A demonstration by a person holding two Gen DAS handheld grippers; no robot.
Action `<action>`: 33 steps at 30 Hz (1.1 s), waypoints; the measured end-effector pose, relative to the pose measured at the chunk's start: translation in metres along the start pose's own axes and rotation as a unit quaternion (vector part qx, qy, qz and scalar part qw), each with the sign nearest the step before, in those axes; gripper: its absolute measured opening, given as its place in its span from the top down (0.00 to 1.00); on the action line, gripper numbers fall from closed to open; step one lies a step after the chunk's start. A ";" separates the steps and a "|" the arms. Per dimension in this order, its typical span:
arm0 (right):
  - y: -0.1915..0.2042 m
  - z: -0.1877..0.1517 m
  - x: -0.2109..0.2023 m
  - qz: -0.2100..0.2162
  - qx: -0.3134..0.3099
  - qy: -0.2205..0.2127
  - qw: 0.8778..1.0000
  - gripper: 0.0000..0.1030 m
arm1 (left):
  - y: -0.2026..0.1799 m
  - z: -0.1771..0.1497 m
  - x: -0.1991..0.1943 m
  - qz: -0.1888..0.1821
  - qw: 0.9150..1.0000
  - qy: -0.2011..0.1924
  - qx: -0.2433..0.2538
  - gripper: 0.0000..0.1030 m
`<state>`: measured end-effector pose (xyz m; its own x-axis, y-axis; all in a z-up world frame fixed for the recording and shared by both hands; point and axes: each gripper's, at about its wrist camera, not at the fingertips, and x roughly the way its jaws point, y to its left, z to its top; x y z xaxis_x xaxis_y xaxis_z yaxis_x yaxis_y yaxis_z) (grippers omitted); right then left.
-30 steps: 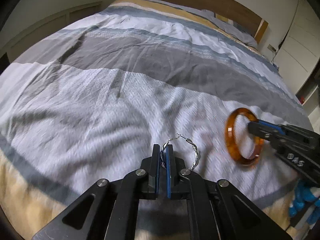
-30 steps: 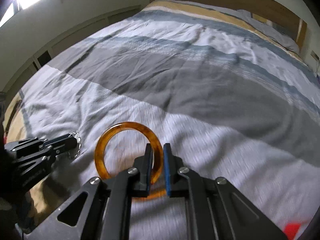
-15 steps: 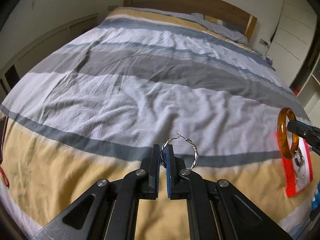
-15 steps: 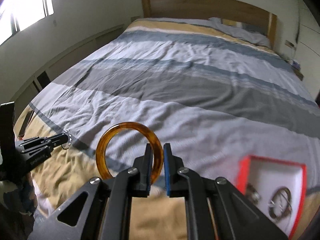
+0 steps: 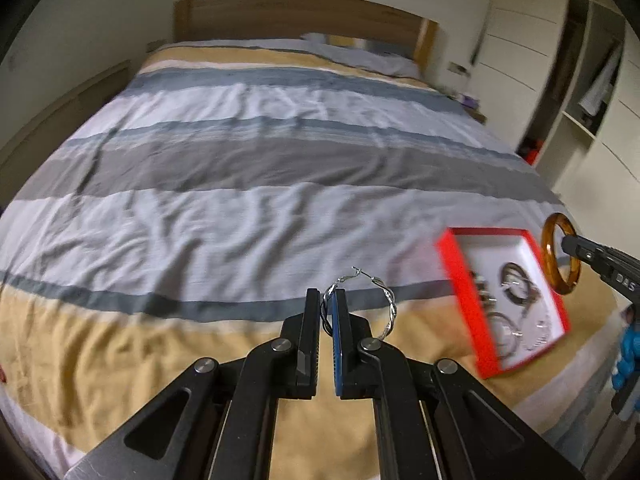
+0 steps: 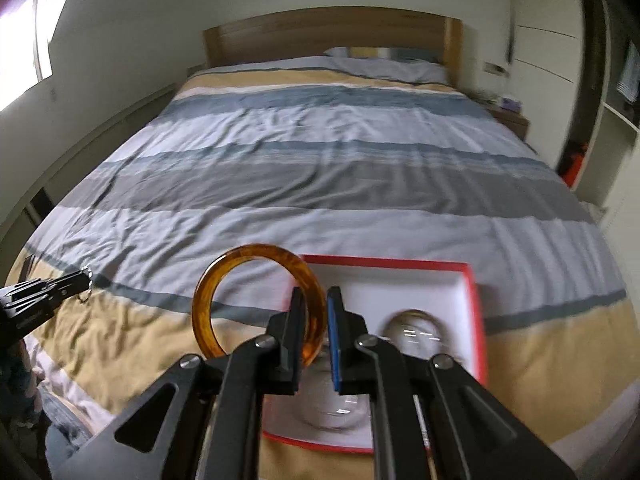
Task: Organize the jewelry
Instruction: 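Carry the hoop and amber bangle into the red box with both tools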
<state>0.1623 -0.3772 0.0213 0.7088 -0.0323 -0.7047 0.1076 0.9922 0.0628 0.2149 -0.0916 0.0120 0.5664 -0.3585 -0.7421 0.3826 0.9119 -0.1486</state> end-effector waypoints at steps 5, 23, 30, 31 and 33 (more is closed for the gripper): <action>-0.044 -0.003 0.007 -0.020 0.023 0.007 1.000 0.91 | -0.053 0.009 0.023 -0.027 0.999 0.013 0.027 0.95; -0.115 -0.007 0.110 -0.047 0.032 0.081 0.995 0.91 | -0.192 0.032 0.152 -0.061 0.990 0.066 0.112 0.95; -0.121 -0.006 0.135 -0.049 0.023 0.098 0.994 0.90 | -0.200 0.030 0.185 -0.040 0.989 0.085 0.114 0.95; -0.121 -0.007 0.137 -0.050 0.022 0.100 0.994 0.91 | -0.200 0.030 0.188 -0.037 0.989 0.087 0.113 0.95; -0.122 -0.008 0.141 -0.052 0.020 0.102 0.993 0.90 | -0.200 0.029 0.194 -0.033 0.989 0.092 0.112 0.95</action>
<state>0.2439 -0.5020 -0.0914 0.5369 -0.1049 -0.8371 0.2029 0.9792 0.0075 0.2696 -0.3497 -0.0833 0.3991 -0.3549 -0.8454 0.5779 0.8132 -0.0686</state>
